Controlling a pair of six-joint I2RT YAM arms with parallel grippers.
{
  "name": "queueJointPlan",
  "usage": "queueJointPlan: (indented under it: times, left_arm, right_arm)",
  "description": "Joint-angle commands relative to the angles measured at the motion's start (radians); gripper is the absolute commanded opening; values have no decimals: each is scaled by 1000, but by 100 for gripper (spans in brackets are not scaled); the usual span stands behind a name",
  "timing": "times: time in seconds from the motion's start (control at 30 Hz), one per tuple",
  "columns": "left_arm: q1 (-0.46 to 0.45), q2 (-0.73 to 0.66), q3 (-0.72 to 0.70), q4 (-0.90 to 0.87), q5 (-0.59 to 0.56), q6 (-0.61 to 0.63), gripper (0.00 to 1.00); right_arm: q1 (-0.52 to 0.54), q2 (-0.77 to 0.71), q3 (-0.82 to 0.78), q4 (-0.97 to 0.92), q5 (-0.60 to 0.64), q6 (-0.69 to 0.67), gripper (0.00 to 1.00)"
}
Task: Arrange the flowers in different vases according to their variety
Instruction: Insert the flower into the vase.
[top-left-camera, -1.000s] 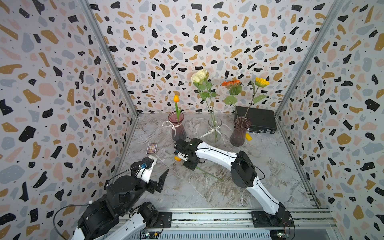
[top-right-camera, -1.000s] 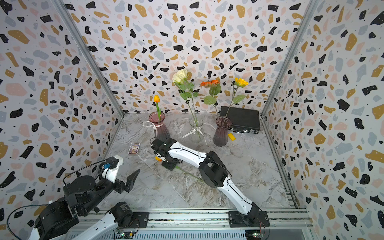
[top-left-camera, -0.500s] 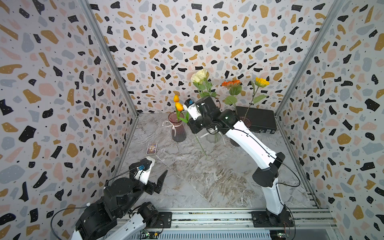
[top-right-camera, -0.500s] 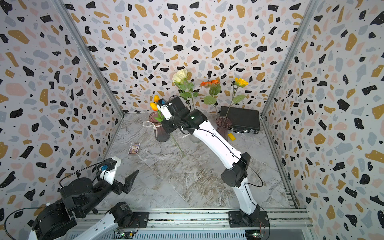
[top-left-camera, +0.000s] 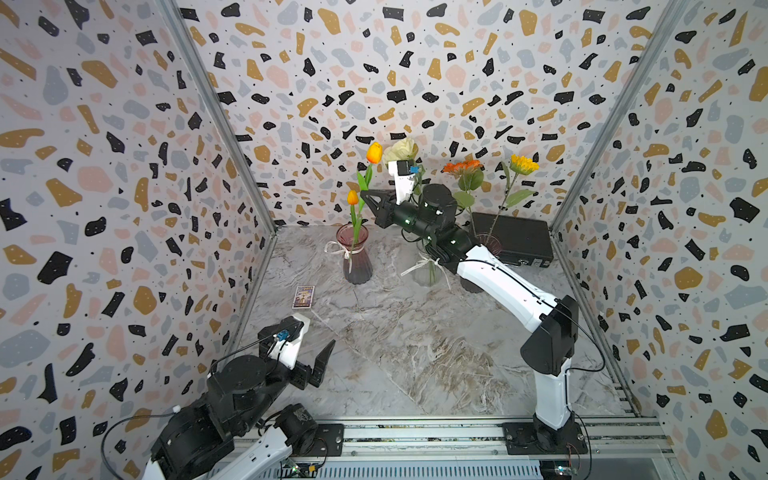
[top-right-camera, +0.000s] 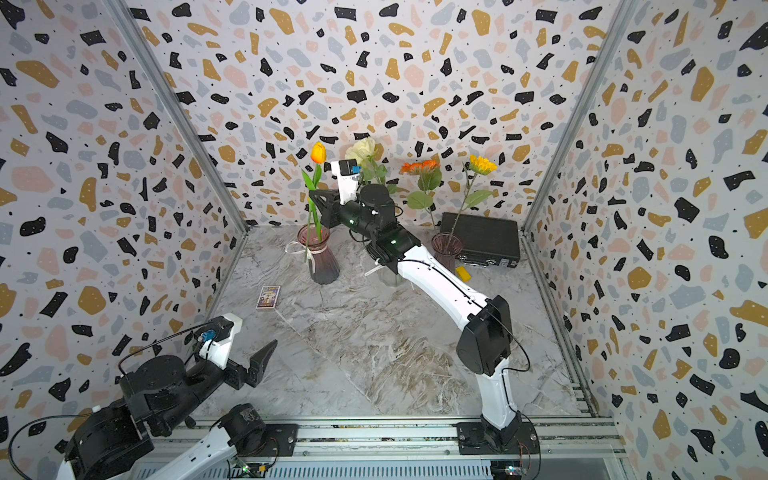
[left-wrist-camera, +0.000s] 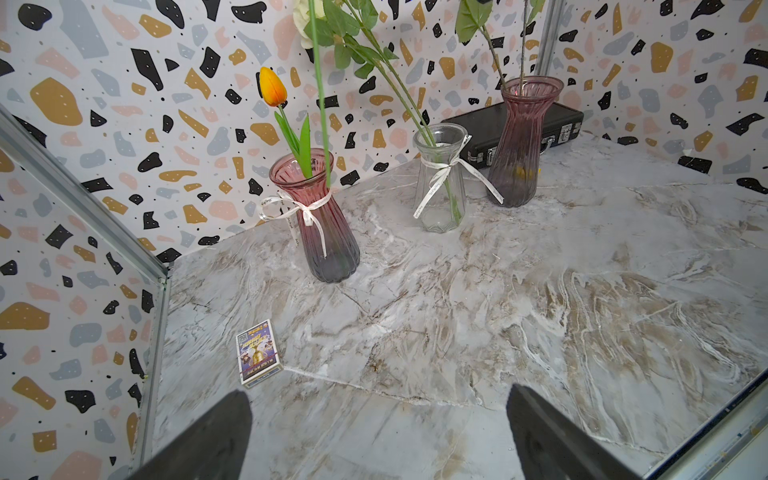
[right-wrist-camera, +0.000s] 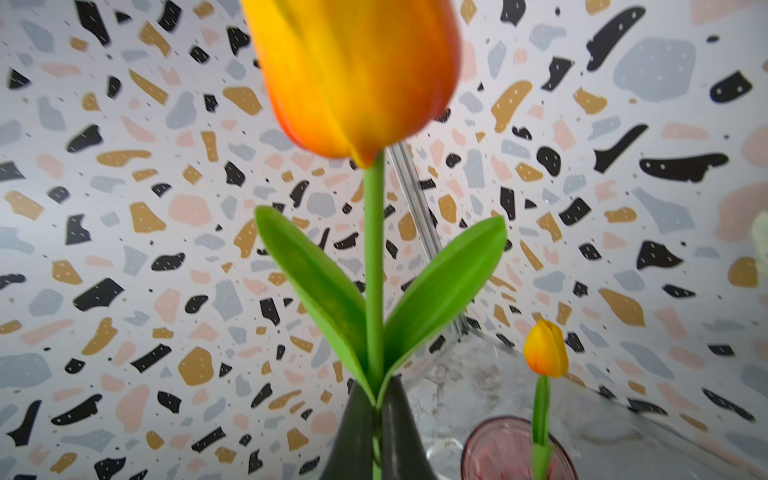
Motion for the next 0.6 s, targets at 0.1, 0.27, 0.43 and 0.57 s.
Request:
queueJointPlan:
  times: [0.1, 0.27, 0.43, 0.57]
  left_arm:
    - [-3, -16, -10, 39, 4, 5, 100]
    - [-4, -15, -13, 37, 7, 12, 100]
    - [-4, -15, -14, 34, 13, 19, 99]
    - [-3, -17, -16, 26, 11, 28, 100]
  right_arm:
    - [4, 56, 52, 349, 54, 45, 0]
    - [4, 121, 140, 334, 80, -35, 0]
    - [4, 172, 211, 304, 93, -140, 0]
    - [4, 183, 229, 277, 101, -216, 0]
